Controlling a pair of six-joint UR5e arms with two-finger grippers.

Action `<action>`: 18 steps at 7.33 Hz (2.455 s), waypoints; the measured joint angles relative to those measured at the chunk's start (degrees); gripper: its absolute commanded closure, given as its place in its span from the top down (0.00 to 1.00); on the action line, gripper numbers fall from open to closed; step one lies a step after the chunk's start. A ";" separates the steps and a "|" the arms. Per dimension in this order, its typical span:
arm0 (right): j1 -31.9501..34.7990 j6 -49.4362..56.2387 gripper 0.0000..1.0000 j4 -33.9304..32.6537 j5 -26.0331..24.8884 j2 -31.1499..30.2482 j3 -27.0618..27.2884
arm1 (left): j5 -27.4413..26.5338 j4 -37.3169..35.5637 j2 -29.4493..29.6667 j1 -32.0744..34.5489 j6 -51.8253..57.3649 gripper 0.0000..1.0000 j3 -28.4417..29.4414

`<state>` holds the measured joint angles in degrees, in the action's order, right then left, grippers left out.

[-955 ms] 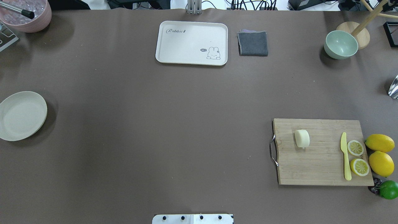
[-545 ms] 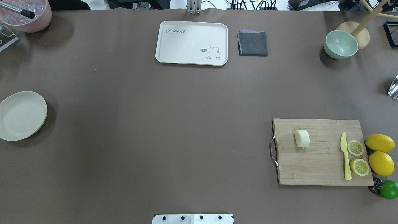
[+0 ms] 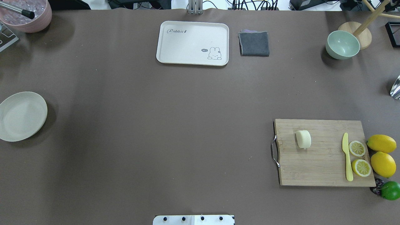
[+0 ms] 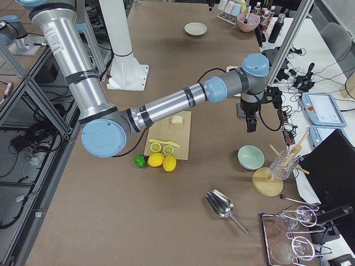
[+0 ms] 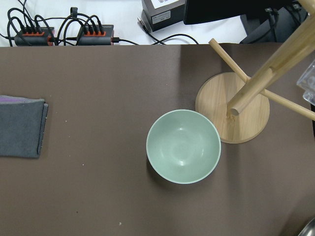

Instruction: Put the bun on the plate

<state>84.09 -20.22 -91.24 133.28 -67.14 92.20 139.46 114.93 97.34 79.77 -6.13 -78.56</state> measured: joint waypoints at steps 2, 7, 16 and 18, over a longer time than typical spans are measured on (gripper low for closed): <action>0.15 0.00 1.00 0.00 -0.51 -0.41 1.25 | -0.12 4.31 -2.92 -2.71 1.33 0.89 1.16; 0.20 0.00 1.00 -0.04 -2.64 -0.74 1.65 | -1.20 6.44 -3.05 -8.31 3.74 0.83 4.83; 0.20 -0.23 1.00 -0.07 -4.55 -0.86 2.40 | -3.87 6.88 -2.79 -11.60 8.59 0.00 5.89; 0.18 -0.91 1.00 -0.07 -4.41 -0.79 2.38 | -2.21 5.76 -0.24 -8.56 8.33 0.00 4.74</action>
<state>84.28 -21.13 -91.32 128.87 -67.93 94.58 137.25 120.69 97.10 71.21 2.20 -73.82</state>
